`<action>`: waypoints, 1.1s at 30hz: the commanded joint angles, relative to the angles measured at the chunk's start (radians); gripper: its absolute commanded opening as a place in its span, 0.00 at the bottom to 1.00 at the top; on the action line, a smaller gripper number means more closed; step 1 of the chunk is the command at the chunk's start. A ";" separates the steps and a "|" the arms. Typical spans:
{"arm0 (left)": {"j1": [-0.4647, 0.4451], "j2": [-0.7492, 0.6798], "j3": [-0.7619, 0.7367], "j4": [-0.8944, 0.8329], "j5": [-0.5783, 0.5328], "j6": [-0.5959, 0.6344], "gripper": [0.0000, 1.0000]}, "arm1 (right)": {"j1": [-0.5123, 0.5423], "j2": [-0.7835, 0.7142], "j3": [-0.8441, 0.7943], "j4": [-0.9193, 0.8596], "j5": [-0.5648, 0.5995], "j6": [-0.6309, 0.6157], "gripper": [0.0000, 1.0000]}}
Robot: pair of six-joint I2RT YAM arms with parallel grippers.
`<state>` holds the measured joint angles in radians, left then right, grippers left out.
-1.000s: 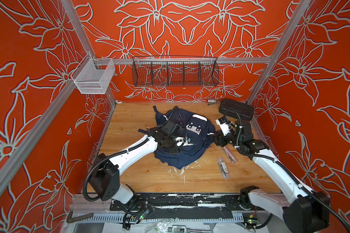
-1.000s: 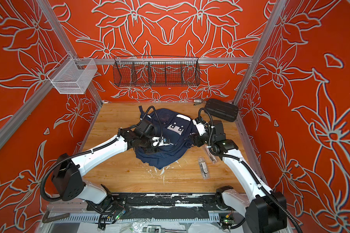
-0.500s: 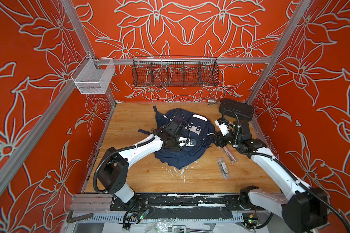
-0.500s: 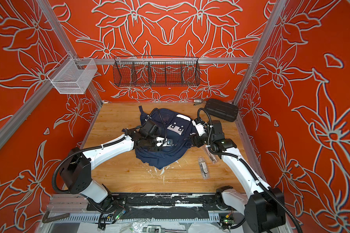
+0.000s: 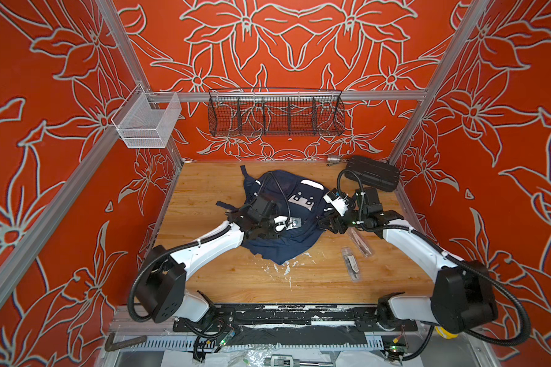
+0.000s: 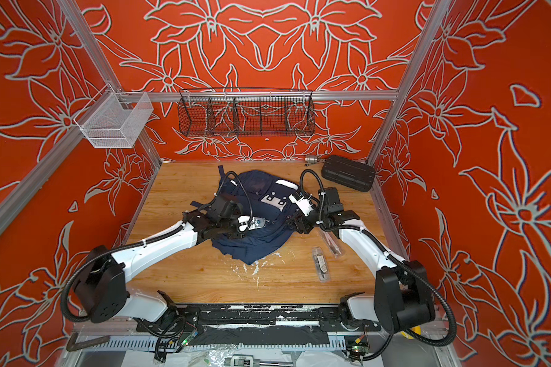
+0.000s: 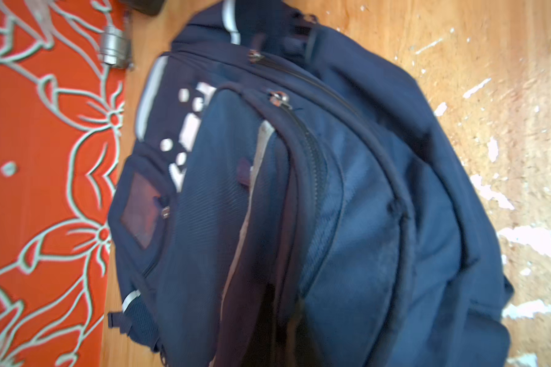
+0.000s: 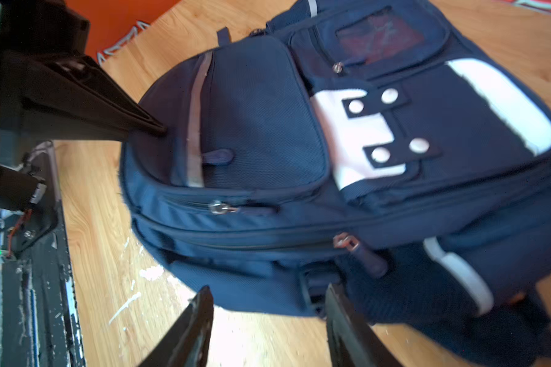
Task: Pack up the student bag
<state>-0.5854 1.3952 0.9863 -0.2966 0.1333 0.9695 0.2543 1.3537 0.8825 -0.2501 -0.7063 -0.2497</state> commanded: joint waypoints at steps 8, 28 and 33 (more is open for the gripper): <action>0.095 -0.135 -0.011 0.025 0.188 -0.070 0.00 | 0.151 0.183 0.107 0.158 -0.088 0.023 0.56; 0.151 -0.135 0.004 -0.056 0.310 -0.008 0.00 | 0.216 0.300 0.109 0.167 -0.146 -0.041 0.51; 0.162 -0.121 0.014 -0.054 0.309 -0.014 0.00 | 0.223 0.289 0.079 0.191 -0.167 -0.023 0.36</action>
<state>-0.4294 1.2922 0.9520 -0.4141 0.3653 0.9535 0.4564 1.6405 0.9680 -0.0509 -0.8215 -0.2401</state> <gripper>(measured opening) 0.062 0.374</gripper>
